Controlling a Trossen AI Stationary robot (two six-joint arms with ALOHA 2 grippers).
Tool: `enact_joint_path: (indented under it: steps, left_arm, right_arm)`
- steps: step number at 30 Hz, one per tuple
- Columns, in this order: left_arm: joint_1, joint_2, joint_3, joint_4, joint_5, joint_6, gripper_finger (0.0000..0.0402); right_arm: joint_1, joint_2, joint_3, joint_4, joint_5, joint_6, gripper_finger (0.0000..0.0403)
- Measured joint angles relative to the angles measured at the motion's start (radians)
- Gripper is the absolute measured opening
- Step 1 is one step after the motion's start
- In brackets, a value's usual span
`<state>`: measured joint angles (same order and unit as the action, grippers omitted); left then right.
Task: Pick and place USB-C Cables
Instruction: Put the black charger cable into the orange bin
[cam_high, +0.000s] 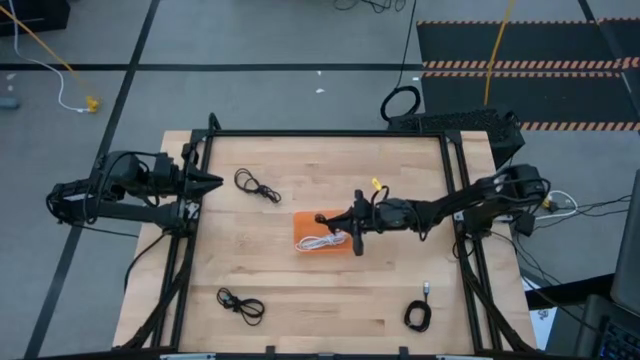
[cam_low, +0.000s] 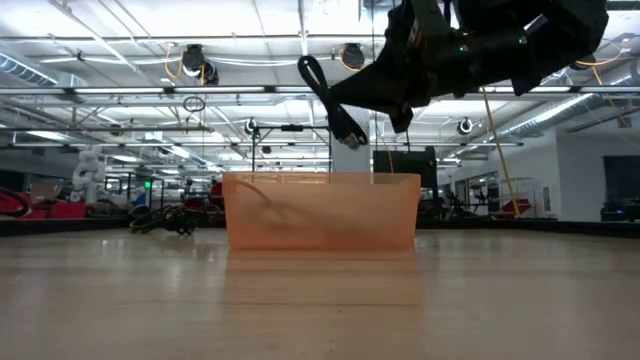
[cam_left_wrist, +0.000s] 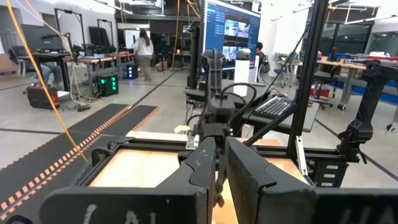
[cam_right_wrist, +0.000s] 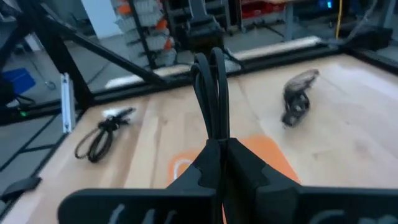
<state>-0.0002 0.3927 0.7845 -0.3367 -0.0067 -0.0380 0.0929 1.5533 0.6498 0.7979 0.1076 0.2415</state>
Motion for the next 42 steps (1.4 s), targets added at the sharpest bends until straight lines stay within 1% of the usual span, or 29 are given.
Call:
enact_joint_path:
  steps: [4, 10, 13, 17, 26, 30, 34, 38, 42]
  left_arm:
    - [0.0, 0.0, 0.0, 0.0, 0.0, 0.0, 0.0042]
    - [0.0, 0.0, 0.0, 0.0, 0.0, 0.0, 0.0042]
    - [0.0, 0.0, 0.0, 0.0, 0.0, 0.0, 0.0042]
    - [0.0, 0.0, 0.0, 0.0, 0.0, 0.0, 0.0042]
    - [0.0, 0.0, 0.0, 0.0, 0.0, 0.0, 0.0042]
    - [0.0, 0.0, 0.0, 0.0, 0.0, 0.0, 0.0042]
    - [0.0, 0.0, 0.0, 0.0, 0.0, 0.0, 0.0042]
    - [0.0, 0.0, 0.0, 0.003, 0.0, -0.004, 0.0042]
    - [0.0, 0.017, 0.0, 0.039, 0.0, -0.068, 0.0042]
  right_arm:
    - [0.001, 0.03, 0.0, 0.009, 0.0, 0.015, 0.0003]
    - [0.001, 0.076, 0.0, 0.003, -0.002, 0.083, 0.0004]
    - [0.001, 0.088, 0.0, -0.001, -0.003, 0.09, 0.0011]
    - [0.001, 0.092, 0.0, 0.002, -0.003, 0.089, 0.004]
    - [-0.001, 0.092, 0.0, 0.003, -0.003, 0.084, 0.013]
    - [-0.001, 0.092, 0.0, 0.002, -0.004, 0.083, 0.0157]
    - [-0.001, 0.092, 0.0, 0.002, -0.005, 0.083, 0.0171]
    - [-0.001, 0.091, 0.0, 0.002, -0.005, 0.084, 0.0173]
    - [-0.002, 0.067, 0.0, -0.002, -0.004, 0.085, 0.017]
